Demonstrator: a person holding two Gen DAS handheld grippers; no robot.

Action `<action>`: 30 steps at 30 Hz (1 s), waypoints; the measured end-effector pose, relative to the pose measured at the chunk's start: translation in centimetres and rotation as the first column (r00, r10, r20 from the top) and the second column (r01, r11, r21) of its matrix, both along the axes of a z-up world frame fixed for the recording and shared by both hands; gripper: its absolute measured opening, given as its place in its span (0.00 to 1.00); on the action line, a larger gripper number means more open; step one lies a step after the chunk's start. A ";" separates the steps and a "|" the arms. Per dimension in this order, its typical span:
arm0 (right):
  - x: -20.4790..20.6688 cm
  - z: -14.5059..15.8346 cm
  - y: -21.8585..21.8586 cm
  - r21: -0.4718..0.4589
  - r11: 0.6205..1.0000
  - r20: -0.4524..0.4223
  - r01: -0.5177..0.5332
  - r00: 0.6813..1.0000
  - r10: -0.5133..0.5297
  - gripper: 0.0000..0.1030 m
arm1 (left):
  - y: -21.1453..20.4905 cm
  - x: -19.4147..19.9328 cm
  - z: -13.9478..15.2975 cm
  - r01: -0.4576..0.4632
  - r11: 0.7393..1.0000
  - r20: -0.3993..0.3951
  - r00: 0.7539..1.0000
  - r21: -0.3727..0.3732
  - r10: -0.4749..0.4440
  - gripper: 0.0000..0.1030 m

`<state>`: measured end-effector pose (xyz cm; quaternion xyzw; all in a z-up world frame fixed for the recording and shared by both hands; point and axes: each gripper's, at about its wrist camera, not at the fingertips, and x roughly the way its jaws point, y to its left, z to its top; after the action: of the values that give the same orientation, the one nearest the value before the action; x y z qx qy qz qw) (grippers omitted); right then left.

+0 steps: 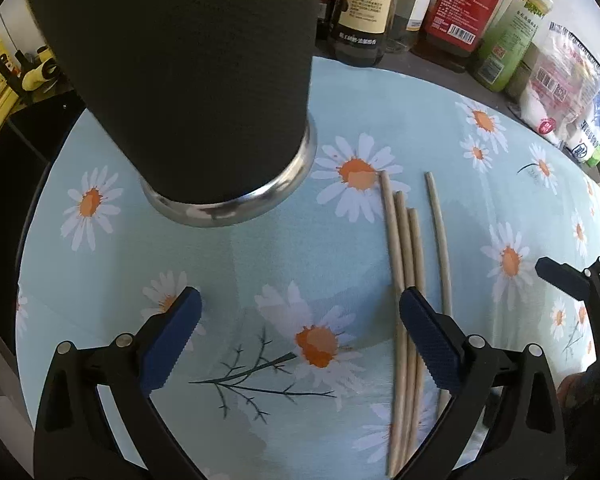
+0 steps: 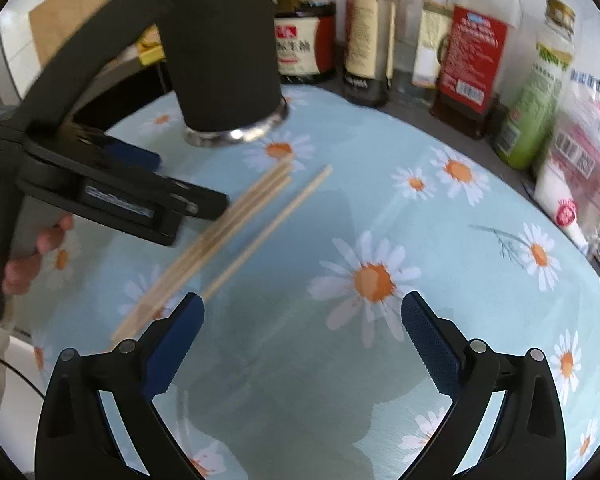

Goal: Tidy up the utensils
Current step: 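Move both open tools back down toward the remaining chopsticks, then lower both tools and close each on a wooden chopstick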

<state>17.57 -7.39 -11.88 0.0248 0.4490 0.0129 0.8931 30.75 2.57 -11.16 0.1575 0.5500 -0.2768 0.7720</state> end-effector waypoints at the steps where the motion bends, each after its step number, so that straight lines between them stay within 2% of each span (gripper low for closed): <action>1: 0.2 0.0 0.2 0.005 1.000 0.000 -0.010 1.000 0.010 0.92 | -0.2 -0.1 0.1 0.004 1.000 -0.003 1.000 -0.005 -0.004 0.94; 5: 0.8 -0.2 1.1 -0.016 1.000 0.007 -0.021 1.000 0.021 0.92 | -1.4 -0.9 0.2 0.043 0.999 0.033 0.999 0.026 -0.043 0.94; 7: 1.3 -0.6 1.3 -0.051 0.999 -0.008 0.003 1.000 -0.004 0.92 | -1.6 -0.9 -0.2 0.049 0.999 0.016 0.999 0.020 -0.049 0.95; 9: 1.3 -0.8 0.8 -0.018 0.999 -0.026 0.028 0.999 -0.028 0.92 | -1.4 -0.8 -0.3 0.041 0.999 0.020 0.999 0.028 -0.042 0.96; 12: 1.3 -1.0 0.0 0.016 0.998 -0.057 0.057 0.997 -0.056 0.92 | -1.0 -0.9 -0.5 0.076 0.996 0.041 0.996 0.057 -0.078 0.96; 16: 1.0 -1.1 -0.3 -0.002 0.996 -0.066 0.092 0.994 -0.092 0.92 | 0.0 -0.9 -0.2 0.081 0.995 0.030 0.996 0.050 -0.082 0.94; 19: 0.8 -1.1 0.0 0.012 0.995 -0.051 0.096 0.994 -0.095 0.92 | 1.3 -0.7 0.5 0.080 0.997 0.000 0.997 -0.015 -0.080 0.94; 24: 1.1 -0.9 0.7 0.025 0.994 -0.040 0.109 0.993 -0.108 0.92 | 3.2 -0.9 1.9 0.064 0.997 0.097 0.993 0.036 -0.067 0.94; 26: 1.7 -1.0 0.9 0.002 0.992 -0.044 0.127 0.991 -0.126 0.92 | 3.5 -0.7 1.8 0.066 0.997 0.080 0.994 0.032 -0.069 0.94; 28: 2.2 -1.5 0.8 -0.025 0.989 -0.068 0.148 0.986 -0.150 0.92 | 3.3 -0.8 1.2 0.065 0.996 0.068 0.995 0.059 -0.069 0.94; 30: 2.1 -1.5 0.6 -0.031 0.988 -0.062 0.150 0.986 -0.152 0.92 | 3.2 -0.7 1.0 0.057 0.998 0.044 0.997 0.029 -0.059 0.94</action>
<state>19.71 -6.76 -13.37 0.0476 0.4745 -0.0613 0.8768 30.03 5.74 -10.20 0.1902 0.5314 -0.2879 0.7737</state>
